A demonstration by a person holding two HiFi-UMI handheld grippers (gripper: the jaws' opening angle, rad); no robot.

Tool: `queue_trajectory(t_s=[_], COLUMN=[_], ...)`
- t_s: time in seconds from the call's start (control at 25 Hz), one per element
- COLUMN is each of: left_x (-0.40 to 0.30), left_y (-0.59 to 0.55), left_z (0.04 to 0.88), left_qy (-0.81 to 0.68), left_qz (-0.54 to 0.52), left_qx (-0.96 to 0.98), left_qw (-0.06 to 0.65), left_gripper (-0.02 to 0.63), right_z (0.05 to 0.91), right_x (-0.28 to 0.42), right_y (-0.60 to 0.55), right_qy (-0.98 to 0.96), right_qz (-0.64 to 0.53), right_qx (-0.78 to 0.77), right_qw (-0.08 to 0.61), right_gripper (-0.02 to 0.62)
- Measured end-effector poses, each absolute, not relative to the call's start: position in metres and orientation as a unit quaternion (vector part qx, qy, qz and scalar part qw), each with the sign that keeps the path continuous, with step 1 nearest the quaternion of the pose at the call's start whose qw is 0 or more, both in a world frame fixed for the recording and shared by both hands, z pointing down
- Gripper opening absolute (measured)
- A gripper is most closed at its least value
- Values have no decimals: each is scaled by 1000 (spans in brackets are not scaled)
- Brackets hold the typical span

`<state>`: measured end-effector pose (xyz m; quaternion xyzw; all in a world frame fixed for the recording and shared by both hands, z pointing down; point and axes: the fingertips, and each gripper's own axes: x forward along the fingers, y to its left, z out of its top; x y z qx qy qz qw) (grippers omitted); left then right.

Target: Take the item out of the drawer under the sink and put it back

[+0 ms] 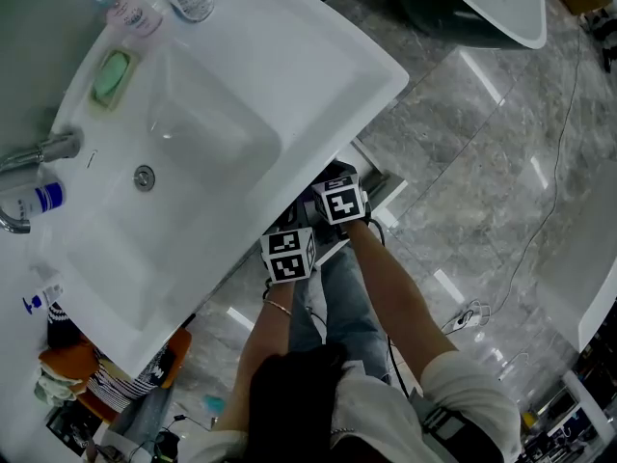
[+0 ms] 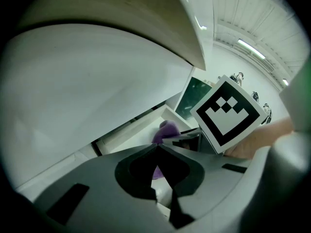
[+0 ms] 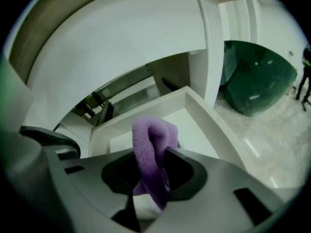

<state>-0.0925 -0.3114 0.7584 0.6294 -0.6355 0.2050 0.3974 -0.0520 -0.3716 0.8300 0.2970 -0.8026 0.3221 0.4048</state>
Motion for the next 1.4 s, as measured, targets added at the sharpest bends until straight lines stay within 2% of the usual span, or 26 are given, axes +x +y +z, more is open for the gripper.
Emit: queue_trajectory(t_s=[0.32, 0.76, 1.4], left_x=[-90, -79, -59], left_y=[-314, -309, -294], left_z=[754, 723, 643], left_qy=[-630, -602, -572], left_qz=[200, 169, 127], left_qx=[635, 665, 717], left_qw=[400, 409, 378], left_gripper=[3, 3, 3], right_z=[818, 769, 682], right_x=[-48, -28, -7], right_y=[-370, -363, -337], right_qy=[-805, -806, -816], right_qz=[333, 337, 312], right_qx=[302, 339, 385], right_qw=[386, 350, 299], right_gripper=[95, 95, 95])
